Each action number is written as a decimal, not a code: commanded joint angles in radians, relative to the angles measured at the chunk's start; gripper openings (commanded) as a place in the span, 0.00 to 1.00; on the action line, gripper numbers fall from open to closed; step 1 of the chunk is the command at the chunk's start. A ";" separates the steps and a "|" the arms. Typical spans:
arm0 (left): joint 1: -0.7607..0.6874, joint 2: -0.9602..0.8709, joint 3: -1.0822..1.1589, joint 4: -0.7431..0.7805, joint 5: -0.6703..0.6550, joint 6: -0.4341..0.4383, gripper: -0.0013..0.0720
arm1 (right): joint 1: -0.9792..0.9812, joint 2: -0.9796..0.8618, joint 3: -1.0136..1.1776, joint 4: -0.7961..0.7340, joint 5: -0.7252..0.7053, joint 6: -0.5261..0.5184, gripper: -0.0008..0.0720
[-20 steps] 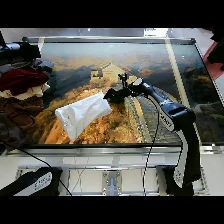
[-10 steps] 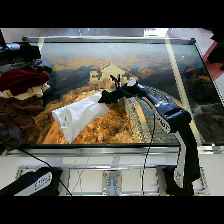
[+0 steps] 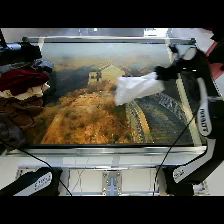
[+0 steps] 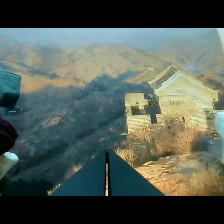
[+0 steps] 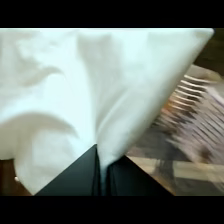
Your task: Fold the shirts.
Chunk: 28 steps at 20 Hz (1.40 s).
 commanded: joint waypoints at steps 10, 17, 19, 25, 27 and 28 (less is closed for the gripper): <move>-0.008 -0.109 0.000 -0.231 0.000 -0.029 0.04 | -0.581 0.260 -0.552 -0.499 0.252 -0.031 0.43; -0.062 -0.130 0.000 -0.224 -0.021 -0.036 0.04 | -0.521 0.449 -0.441 0.106 -0.032 -0.127 0.58; -0.095 -0.130 0.000 -0.215 -0.029 -0.024 0.04 | -0.451 0.509 -0.441 0.550 -0.210 -0.320 0.58; -0.362 -0.131 0.000 0.071 -0.200 -0.057 0.04 | 0.070 0.503 -0.442 0.677 -0.412 -0.734 0.58; -0.457 -0.132 0.000 0.237 -0.180 -0.090 0.04 | 0.239 0.478 -0.442 0.468 -0.515 -0.706 0.58; -0.477 -0.132 0.000 0.283 -0.156 -0.095 0.04 | 0.304 0.461 -0.442 0.404 -0.559 -0.685 0.58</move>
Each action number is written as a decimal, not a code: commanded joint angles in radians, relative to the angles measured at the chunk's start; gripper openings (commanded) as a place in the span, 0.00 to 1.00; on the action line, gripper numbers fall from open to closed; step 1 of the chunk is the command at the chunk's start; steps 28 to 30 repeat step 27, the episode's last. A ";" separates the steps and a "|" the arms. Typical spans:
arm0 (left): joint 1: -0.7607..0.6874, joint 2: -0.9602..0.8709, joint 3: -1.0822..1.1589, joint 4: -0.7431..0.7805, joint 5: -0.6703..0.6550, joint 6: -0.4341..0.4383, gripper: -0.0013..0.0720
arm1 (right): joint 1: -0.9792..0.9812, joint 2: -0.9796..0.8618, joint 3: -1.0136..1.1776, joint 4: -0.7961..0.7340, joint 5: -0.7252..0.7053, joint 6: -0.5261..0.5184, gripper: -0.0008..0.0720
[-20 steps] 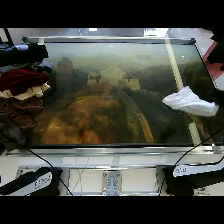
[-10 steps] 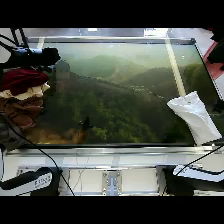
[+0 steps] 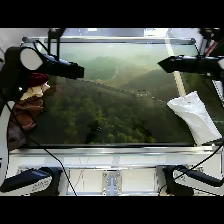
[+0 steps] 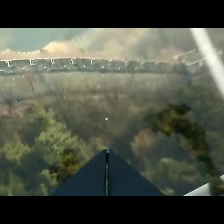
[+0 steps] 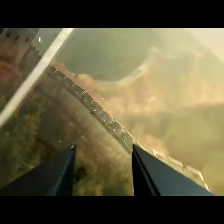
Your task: Fold the shirts.
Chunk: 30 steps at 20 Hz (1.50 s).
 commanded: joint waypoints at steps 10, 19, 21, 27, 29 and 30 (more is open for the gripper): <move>-0.108 0.000 0.000 0.236 -0.023 -0.042 0.04 | 0.345 -0.084 0.002 -0.237 -0.127 0.023 0.58; -0.108 0.000 0.000 0.236 -0.023 -0.042 0.04 | 0.344 -0.084 0.002 -0.240 -0.127 0.023 0.58; -0.108 0.000 0.000 0.236 -0.023 -0.042 0.04 | 0.344 -0.084 0.002 -0.240 -0.127 0.023 0.58; -0.108 0.000 0.000 0.236 -0.023 -0.042 0.04 | 0.344 -0.084 0.002 -0.240 -0.127 0.023 0.58; -0.108 0.000 0.000 0.236 -0.023 -0.042 0.04 | 0.344 -0.084 0.002 -0.240 -0.127 0.023 0.58; -0.108 0.000 0.000 0.236 -0.023 -0.042 0.04 | 0.344 -0.084 0.002 -0.240 -0.127 0.023 0.58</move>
